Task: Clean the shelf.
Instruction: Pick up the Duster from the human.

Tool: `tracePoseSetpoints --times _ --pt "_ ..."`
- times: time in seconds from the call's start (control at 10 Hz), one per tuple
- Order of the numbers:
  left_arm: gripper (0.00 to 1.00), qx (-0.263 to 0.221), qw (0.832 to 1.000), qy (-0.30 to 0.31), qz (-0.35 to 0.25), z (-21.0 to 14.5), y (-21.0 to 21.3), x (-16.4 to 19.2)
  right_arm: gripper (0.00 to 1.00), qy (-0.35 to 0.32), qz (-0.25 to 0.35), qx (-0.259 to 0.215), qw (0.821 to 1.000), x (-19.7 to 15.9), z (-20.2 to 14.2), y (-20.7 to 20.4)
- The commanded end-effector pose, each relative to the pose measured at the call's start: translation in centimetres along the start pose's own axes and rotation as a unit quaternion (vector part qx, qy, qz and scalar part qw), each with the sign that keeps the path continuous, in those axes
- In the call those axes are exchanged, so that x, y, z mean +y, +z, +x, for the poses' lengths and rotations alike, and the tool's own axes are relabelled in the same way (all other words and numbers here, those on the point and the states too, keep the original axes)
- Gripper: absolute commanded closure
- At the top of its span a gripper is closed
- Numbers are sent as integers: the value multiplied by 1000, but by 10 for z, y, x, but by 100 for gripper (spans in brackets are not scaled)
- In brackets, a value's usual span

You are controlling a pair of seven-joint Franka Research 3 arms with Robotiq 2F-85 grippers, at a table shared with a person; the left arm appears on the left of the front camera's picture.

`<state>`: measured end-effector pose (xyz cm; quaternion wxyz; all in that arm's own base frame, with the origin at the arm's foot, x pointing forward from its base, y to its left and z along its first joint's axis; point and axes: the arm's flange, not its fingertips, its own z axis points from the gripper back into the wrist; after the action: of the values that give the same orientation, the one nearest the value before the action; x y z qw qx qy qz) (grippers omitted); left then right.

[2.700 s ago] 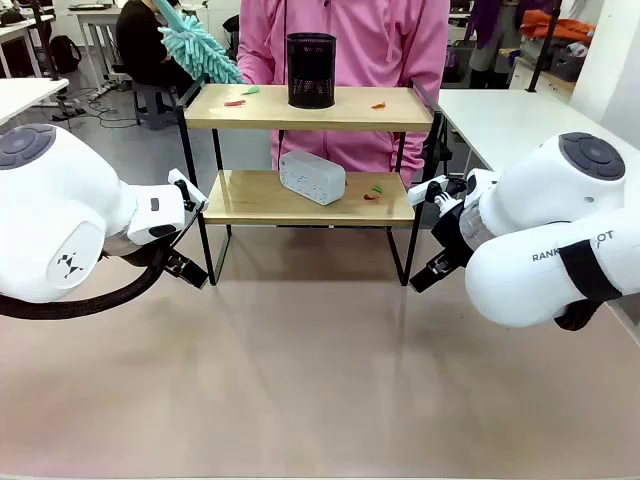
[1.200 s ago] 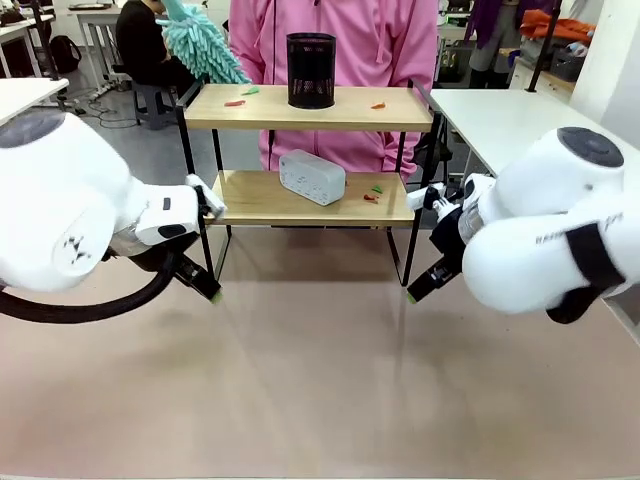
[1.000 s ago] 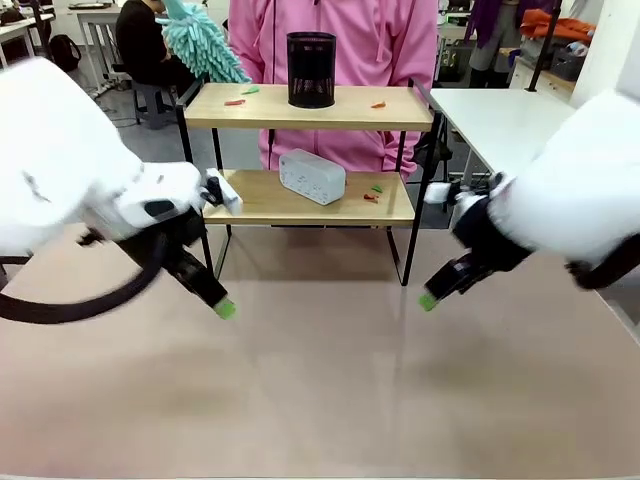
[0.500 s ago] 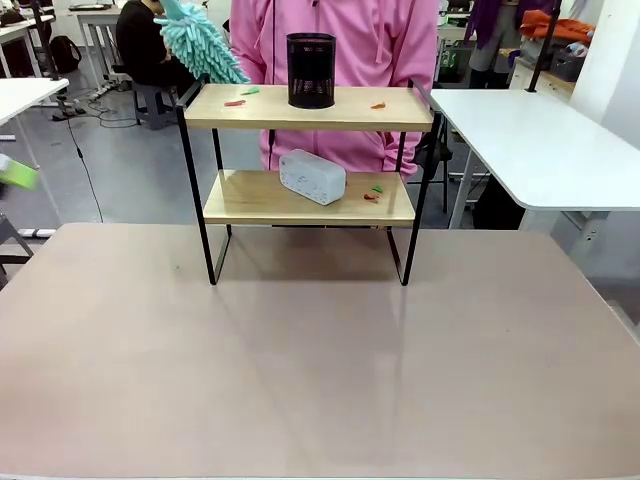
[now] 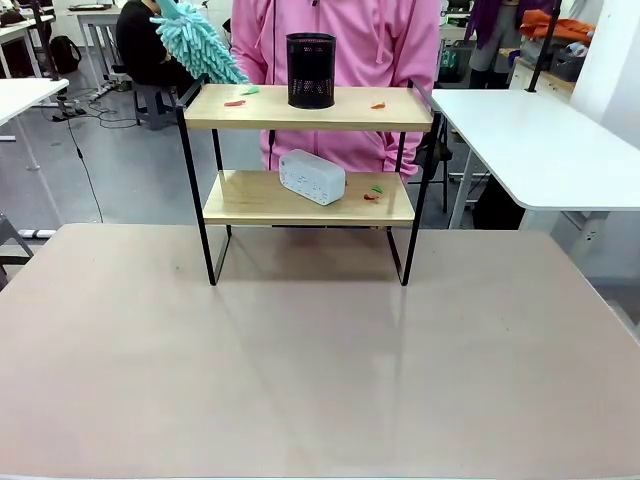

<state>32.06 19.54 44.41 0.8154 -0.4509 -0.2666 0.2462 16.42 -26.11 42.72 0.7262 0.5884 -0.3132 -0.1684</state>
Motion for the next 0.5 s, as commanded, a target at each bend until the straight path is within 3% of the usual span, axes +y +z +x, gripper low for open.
tracePoseSetpoints --times 0.0,0.4 --pt "0 8 997 -80 2 -6 30 -10 0 14 -10 21 1000 25 -7 1" --pt "0 8 997 -80 2 -6 30 -10 0 14 -10 21 1000 25 -7 1"
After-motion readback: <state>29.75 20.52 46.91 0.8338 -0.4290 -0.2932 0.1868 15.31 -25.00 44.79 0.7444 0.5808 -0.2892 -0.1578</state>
